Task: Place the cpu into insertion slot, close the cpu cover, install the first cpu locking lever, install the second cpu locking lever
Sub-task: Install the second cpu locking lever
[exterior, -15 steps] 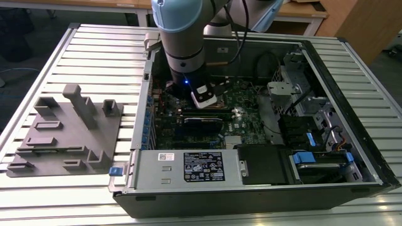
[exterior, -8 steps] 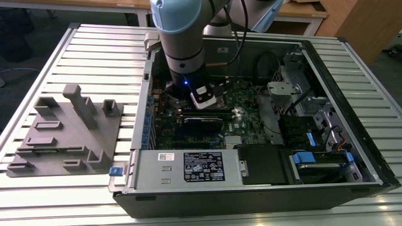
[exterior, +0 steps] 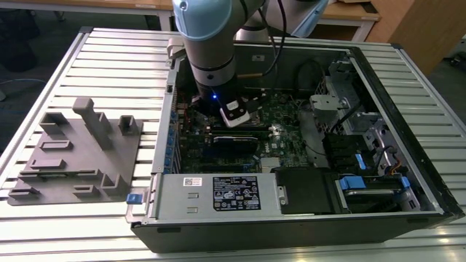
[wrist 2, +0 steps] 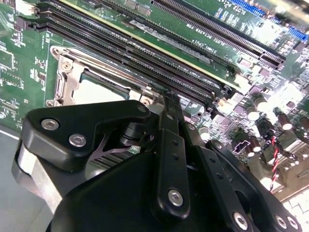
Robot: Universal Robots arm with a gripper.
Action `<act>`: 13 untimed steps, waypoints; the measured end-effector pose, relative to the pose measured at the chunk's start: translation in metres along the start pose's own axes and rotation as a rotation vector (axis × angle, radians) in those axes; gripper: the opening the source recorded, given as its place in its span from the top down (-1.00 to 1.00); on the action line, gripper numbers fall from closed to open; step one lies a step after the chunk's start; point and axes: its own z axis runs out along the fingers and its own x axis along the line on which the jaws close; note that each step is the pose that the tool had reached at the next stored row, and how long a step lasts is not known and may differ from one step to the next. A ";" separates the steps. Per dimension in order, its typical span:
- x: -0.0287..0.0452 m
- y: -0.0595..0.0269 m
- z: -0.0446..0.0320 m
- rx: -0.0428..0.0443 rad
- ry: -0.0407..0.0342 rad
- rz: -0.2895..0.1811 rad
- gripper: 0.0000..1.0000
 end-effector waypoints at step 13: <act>-0.0011 0.0016 -0.0084 -0.0003 -0.0003 0.000 0.79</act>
